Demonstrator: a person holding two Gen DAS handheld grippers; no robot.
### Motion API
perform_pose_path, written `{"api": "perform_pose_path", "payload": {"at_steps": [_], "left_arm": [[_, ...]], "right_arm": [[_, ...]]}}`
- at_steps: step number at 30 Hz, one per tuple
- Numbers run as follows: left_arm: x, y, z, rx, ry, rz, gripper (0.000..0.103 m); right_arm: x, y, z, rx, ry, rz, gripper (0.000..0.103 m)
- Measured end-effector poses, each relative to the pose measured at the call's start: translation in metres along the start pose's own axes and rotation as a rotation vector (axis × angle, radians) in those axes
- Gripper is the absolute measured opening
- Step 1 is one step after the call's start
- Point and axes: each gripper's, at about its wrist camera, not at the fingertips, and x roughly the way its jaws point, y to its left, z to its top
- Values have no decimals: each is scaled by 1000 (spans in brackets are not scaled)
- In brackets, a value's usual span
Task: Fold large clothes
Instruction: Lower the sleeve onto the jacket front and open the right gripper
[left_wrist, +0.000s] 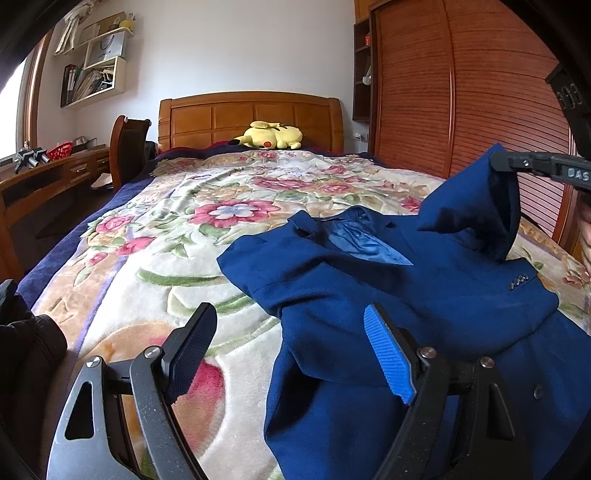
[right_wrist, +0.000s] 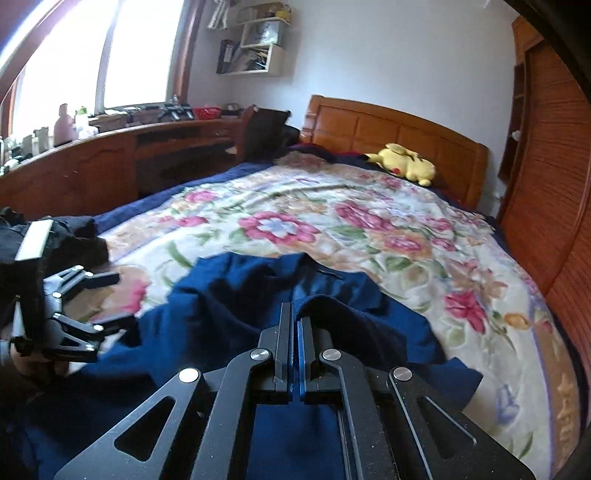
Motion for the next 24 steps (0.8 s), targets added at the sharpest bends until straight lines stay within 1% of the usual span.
{"api": "perform_pose_path", "payload": {"at_steps": [2,5,9,14,18,21,22,23,24], "left_arm": [[0,0,1,-5,3,-1,83],[1,1,1,-8,2,3,83],[1,2,1,-14,2,3,83],[1,3,1,-12,2,3,83],[1,3,1,-15,4,7,83],[2,6,1,-20,12,28,83],[1,7,1,-21,10,34,83],[0,6,2,-19,7,36,83],[-3,6,4,-16,5,41,83]], "right_arm": [[-7,2,-2,-3,0,8,1],[-3,3,-13,-3,27,34,1],[3,13,-29,-2,95,61,1],[17,28,-60,-6,183,104,1],[25,36,-82,-6,244,93,1],[26,36,-90,3,274,63,13],[25,35,-92,17,278,57,21],[23,33,-94,35,281,58,33],[20,30,-96,53,283,60,39]]}}
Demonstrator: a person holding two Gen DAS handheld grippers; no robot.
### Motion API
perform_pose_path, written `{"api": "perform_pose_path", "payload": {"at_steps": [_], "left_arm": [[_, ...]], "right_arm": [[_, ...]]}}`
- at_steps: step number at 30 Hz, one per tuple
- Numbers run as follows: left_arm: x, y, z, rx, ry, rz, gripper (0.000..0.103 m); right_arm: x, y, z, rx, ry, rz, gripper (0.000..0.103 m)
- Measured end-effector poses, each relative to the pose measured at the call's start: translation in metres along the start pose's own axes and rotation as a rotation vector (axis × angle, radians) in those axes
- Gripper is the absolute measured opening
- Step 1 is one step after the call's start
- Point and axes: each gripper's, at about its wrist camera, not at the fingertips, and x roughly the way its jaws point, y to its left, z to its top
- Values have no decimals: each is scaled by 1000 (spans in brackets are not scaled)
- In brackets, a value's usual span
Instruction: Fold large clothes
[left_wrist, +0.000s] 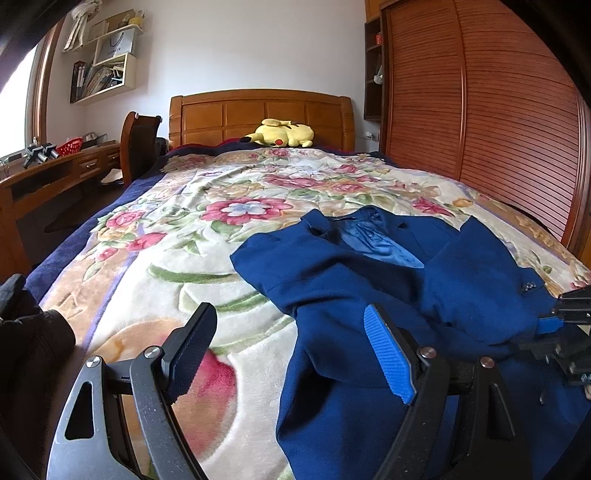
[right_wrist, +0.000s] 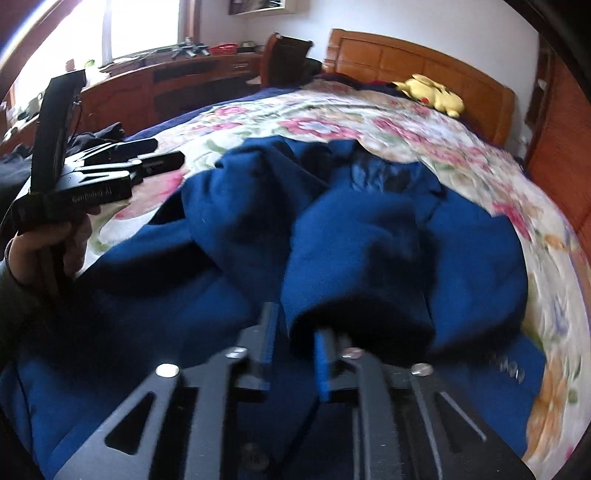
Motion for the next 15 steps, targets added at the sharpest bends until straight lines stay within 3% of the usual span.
{"api": "perform_pose_path", "payload": {"at_steps": [1,2,9,15], "left_arm": [[-3,0,1,0,-3,5,83],[-7,0,2,-3,-3,5,83],[-37,-21,15,15,-3,-35,83],[-49,-65,24,67,37,-89,83]], "right_arm": [[-4,-2,-2,9,-4,-5,51],[-8,-3,-6,14,-13,-18,55],[-40,-19,-25,70,-80,-118,56],[-34,-35,-37,102,-73,-217,56]]}}
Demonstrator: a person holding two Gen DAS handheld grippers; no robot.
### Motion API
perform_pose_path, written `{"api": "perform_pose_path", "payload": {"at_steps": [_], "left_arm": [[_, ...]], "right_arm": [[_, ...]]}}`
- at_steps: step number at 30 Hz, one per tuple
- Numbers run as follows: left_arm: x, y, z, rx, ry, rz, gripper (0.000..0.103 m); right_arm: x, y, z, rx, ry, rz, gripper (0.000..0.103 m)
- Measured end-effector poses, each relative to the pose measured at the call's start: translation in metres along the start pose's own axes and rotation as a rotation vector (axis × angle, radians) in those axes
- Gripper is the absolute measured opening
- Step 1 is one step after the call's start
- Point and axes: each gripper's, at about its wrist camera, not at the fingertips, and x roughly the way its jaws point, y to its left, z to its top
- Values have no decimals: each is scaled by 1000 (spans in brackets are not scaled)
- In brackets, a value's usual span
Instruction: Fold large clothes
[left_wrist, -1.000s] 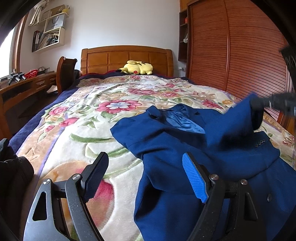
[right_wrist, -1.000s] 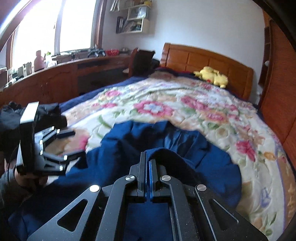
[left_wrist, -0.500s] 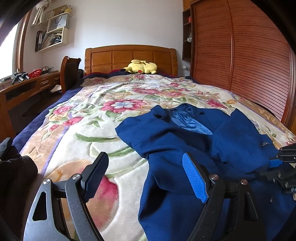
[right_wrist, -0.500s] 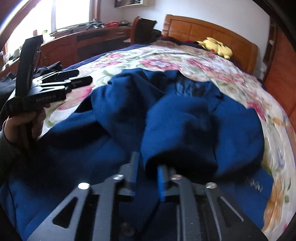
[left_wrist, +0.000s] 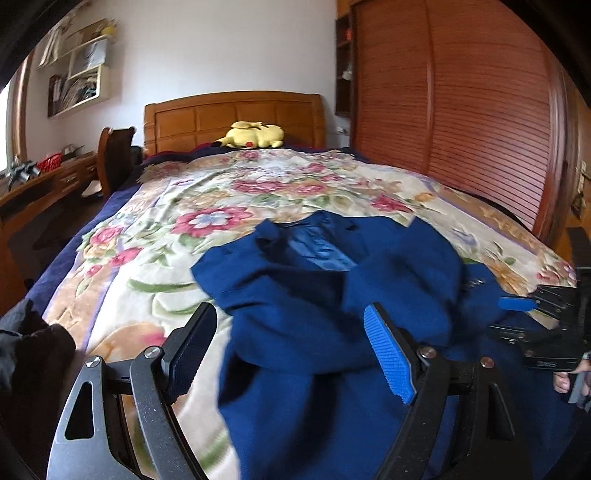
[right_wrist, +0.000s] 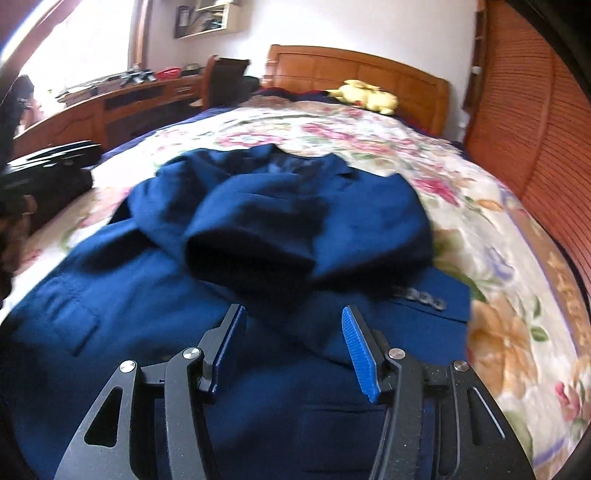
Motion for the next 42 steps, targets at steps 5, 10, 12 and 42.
{"api": "perform_pose_path", "payload": {"at_steps": [5,10,12,42], "left_arm": [[1,-47,9,77,29,-47,83],[17,-88,14,151,73,-57,83],[24,-100,15,171,81,-51,83],[97,-158,-2,250,250,-29,5]], "right_arm": [[4,-7,-8,45,-3,-10,56],[-8,-23,-15,55,-38,-42,56],[-7,-25,-18,50,-42,-46,56],[-3,-58,-37,113,-35,76,56]]}}
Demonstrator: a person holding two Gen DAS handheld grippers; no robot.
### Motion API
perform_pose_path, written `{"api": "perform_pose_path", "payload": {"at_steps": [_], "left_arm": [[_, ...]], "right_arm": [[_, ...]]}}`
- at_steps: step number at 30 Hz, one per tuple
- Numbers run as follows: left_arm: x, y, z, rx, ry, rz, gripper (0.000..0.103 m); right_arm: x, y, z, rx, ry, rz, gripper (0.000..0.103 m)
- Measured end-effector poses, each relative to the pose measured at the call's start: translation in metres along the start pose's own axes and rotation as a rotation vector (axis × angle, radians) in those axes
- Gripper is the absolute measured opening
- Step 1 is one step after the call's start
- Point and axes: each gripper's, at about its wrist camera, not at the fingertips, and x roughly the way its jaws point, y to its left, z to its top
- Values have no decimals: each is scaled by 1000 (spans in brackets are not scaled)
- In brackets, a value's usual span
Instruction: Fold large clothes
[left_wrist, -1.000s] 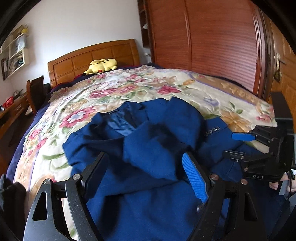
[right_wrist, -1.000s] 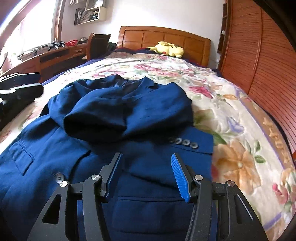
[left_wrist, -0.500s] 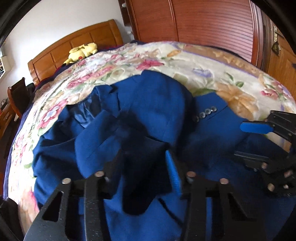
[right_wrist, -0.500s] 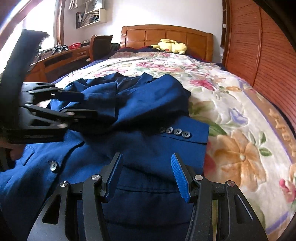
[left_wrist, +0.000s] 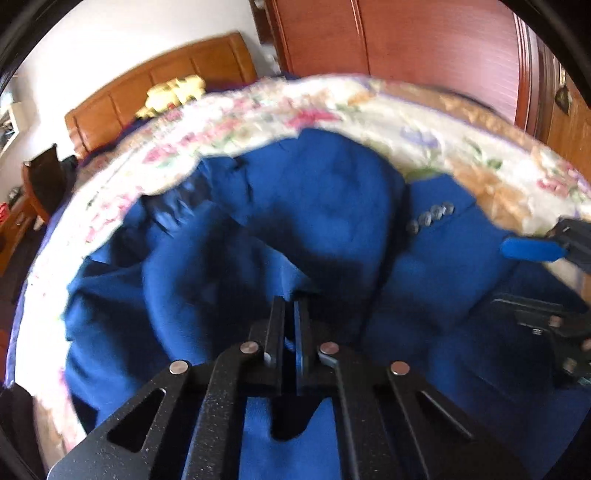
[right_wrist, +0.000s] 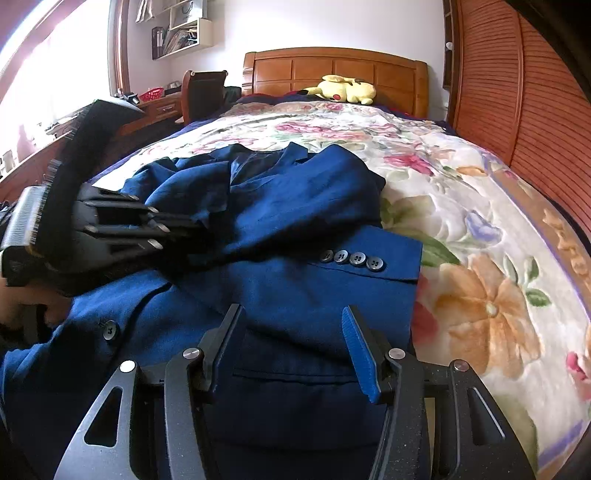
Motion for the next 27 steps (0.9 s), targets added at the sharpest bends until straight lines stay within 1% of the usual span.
{"api": "perform_pose_path", "payload": {"at_steps": [1,2,3,4,5,6,8,11,14,18,20,23,27], "left_arm": [[-11,6,-1,-20,-29,8,5],[-28,15,-4,-55,-75,20,5],[-36,20,-5,-73,-100,28,4],[-54,29,-11,-104,-151,66,4],[-63,33,-14,-118,-180,100,3],[-72,38,-17,-134,-199,117,3],[-90,50,-25,-184,-230,126,3],[-117,65,-32,-222,-279,166,3],[-134,79,-40,-256,-304,177,3],[-150,84,-64,-291,-308,166,3],[-147,88,-78,-300,-281,152,3],[-139,83,-96,-287,-216,137,3],[-135,77,-110,-275,-175,135,4]], "right_arm": [[0,0,0,0,-1,0,56],[1,1,0,-1,0,-4,56],[2,2,1,-3,1,-7,56],[2,2,1,-6,2,-7,56],[3,3,1,-8,2,-10,56],[3,4,1,-11,3,-13,56],[4,5,2,-18,5,-13,56],[4,4,3,-16,3,-20,56],[3,4,3,-13,0,-28,56],[1,3,2,-12,-4,-32,56],[0,2,1,-14,-4,-31,56],[-1,2,0,-18,-2,-27,56],[-1,1,0,-24,7,-17,56]]}}
